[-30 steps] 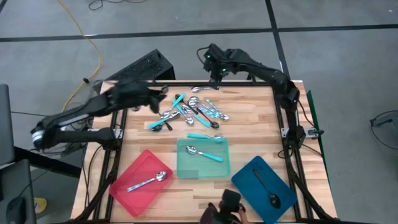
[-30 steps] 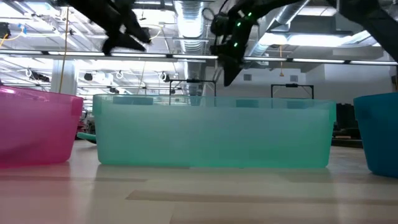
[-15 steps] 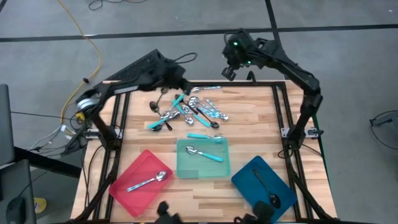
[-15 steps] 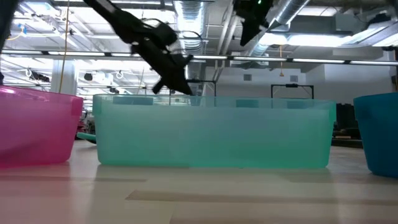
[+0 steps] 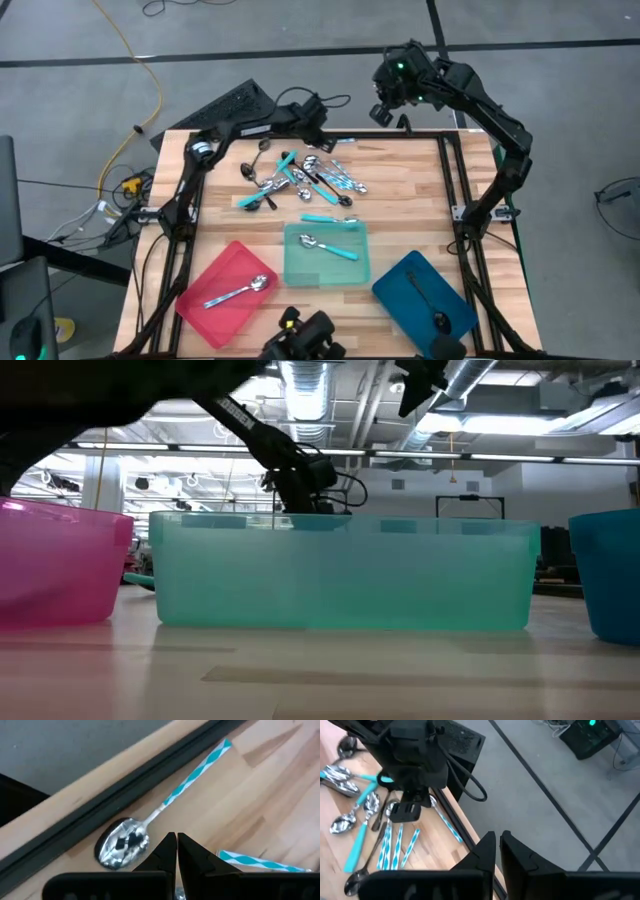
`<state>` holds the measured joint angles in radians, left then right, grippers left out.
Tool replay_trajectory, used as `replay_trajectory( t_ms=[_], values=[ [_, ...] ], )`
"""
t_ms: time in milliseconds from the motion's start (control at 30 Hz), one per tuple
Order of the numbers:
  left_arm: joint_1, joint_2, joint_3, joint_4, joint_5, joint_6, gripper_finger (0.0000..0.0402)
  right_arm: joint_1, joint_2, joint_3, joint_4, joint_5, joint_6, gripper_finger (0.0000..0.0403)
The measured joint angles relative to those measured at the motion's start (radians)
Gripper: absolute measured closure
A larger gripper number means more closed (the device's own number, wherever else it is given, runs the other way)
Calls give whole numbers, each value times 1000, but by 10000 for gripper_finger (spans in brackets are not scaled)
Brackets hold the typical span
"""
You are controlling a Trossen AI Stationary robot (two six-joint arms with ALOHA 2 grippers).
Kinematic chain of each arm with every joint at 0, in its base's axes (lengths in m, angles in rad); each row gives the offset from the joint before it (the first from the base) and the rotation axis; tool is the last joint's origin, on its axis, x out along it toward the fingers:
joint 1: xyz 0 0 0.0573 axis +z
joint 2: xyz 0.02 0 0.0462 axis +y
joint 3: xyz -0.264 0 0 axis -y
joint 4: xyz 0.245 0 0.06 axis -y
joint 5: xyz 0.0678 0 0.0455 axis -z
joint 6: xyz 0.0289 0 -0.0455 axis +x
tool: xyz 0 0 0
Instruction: Sort silverware by color (type)
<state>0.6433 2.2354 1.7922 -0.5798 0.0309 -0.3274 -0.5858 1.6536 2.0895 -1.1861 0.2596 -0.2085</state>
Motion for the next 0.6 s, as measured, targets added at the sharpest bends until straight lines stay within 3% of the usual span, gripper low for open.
replay_trajectory(
  t_ms=[400, 600],
  values=[
    [31, 20, 5, -44, -110, -22, 401, 18, 0, 0, -18, -4, -1, 354],
    [52, 83, 20, -79, -39, -66, 401, 18, 0, 0, -19, -6, -1, 354]
  ],
)
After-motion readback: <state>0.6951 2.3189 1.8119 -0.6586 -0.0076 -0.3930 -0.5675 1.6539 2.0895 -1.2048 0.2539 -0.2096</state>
